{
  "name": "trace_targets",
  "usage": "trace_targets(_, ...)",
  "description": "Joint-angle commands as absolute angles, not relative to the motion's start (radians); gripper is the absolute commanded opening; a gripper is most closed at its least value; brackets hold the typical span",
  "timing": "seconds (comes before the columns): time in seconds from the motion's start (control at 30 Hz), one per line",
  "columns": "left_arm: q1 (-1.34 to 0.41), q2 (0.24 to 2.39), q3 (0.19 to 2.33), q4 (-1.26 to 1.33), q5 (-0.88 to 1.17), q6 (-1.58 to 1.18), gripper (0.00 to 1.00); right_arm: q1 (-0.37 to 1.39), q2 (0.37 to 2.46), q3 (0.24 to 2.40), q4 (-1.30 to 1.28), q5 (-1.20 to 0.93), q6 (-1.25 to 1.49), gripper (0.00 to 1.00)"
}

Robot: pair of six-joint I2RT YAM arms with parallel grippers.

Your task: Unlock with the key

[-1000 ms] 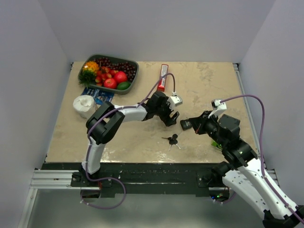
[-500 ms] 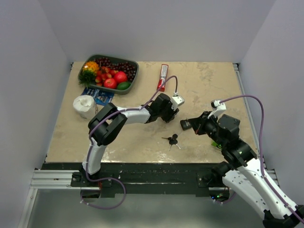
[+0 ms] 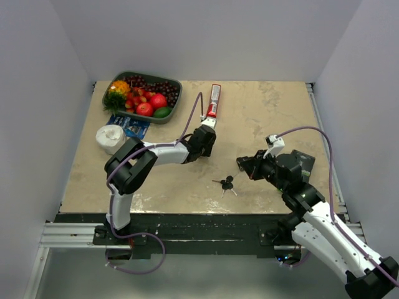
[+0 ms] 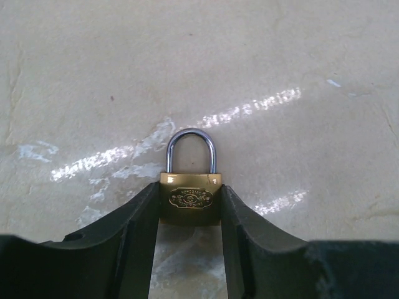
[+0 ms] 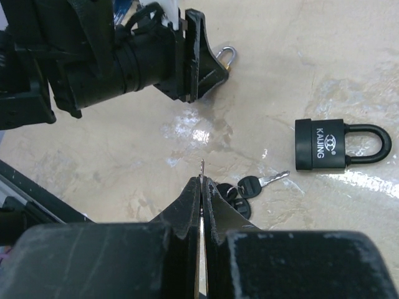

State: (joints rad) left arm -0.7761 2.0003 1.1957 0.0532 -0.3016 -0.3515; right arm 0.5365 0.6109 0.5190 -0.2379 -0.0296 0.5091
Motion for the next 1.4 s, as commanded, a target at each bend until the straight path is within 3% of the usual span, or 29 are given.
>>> trace_targets(0.0, -0.773, 1.965, 1.16, -0.052, -0.419, -0.466, 0.0, 0.538, 0.615, 0.496, -0.146, -0.064, 0.508, 0.0)
trace_targets(0.07, -0.77, 1.959, 1.157, -0.063, -0.416, -0.472, 0.03, 0.538, 0.615, 0.491, -0.143, -0.061, 0.499, 0.0)
trace_targets(0.27, -0.772, 1.928, 1.163, -0.101, -0.344, -0.459, 0.36, 0.54, 0.617, 0.479, -0.137, -0.054, 0.491, 0.0)
trace_targets(0.37, -0.772, 1.902, 1.143, -0.095, -0.29, -0.46, 0.57, 0.538, 0.617, 0.472, -0.126, -0.054, 0.492, 0.0)
trace_targets(0.47, -0.772, 1.875, 1.106, -0.058, -0.226, -0.476, 0.64, 0.54, 0.618, 0.468, -0.121, -0.055, 0.492, 0.0)
trace_targets(0.7, -0.772, 1.867, 1.025, 0.124, -0.115, -0.482, 0.7, 0.54, 0.627, 0.463, -0.117, -0.057, 0.492, 0.0)
trace_targets(1.0, -0.773, 1.879, 1.02, 0.123, -0.107, -0.46, 0.71, 0.538, 0.623, 0.46, -0.13, -0.049, 0.495, 0.0)
trace_targets(1.2, -0.772, 1.728, 0.965, 0.106, -0.141, -0.501, 0.83, 0.541, 0.634, 0.457, -0.094, -0.09, 0.453, 0.0)
trace_targets(1.37, -0.767, 1.566, 0.954, 0.08, -0.135, -0.65, 0.83, 0.546, 0.689, 0.466, -0.023, -0.107, 0.391, 0.0)
